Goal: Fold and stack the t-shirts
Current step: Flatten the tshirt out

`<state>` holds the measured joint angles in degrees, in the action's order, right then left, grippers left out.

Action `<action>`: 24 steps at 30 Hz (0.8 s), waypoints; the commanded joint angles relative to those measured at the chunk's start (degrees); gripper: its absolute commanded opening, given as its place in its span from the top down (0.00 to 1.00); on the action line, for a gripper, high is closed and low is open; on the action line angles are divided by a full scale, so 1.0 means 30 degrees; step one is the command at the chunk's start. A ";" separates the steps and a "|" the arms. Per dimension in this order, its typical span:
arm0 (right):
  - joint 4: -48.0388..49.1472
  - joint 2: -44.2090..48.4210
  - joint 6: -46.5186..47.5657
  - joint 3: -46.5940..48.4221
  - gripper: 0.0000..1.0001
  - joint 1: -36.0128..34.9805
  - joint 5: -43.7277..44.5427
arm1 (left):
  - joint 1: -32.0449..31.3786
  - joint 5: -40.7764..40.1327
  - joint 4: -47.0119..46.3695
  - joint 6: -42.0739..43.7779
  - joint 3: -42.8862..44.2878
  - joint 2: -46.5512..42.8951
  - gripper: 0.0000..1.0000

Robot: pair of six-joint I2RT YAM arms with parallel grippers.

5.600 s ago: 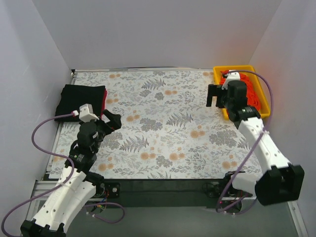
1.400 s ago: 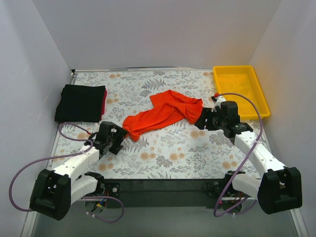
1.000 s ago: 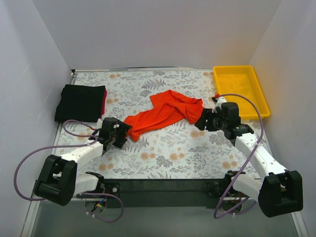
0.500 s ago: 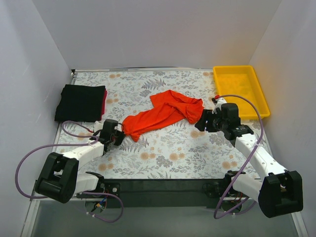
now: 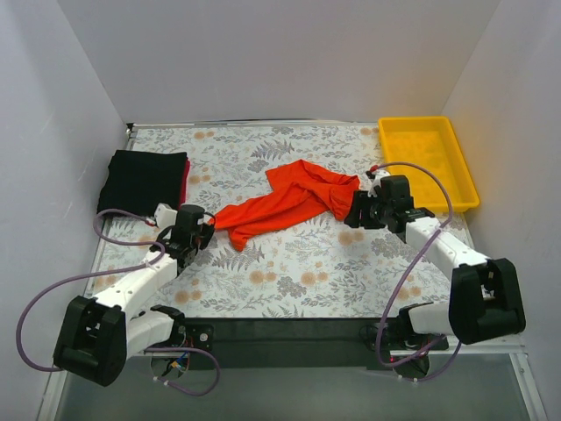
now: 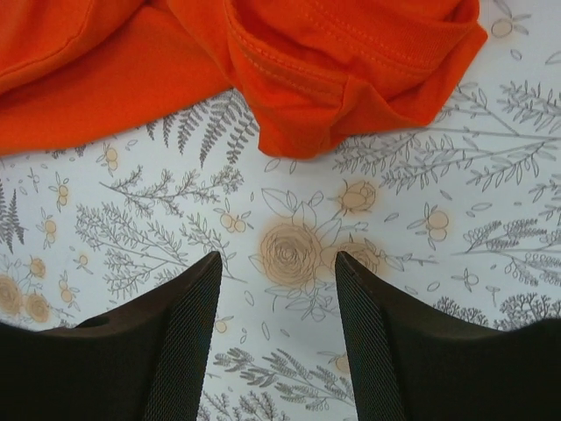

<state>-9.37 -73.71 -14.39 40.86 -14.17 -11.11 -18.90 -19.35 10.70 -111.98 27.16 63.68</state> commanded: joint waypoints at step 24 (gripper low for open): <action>0.1426 -0.6577 0.2365 0.5277 0.99 -0.0668 0.3616 | -0.0030 -0.4269 0.4050 0.8878 0.3896 -0.3999 1.00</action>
<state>-4.62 -97.03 -8.91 56.10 -16.58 -4.08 -18.94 -27.73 20.53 -89.21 36.42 53.84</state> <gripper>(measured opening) 0.028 0.021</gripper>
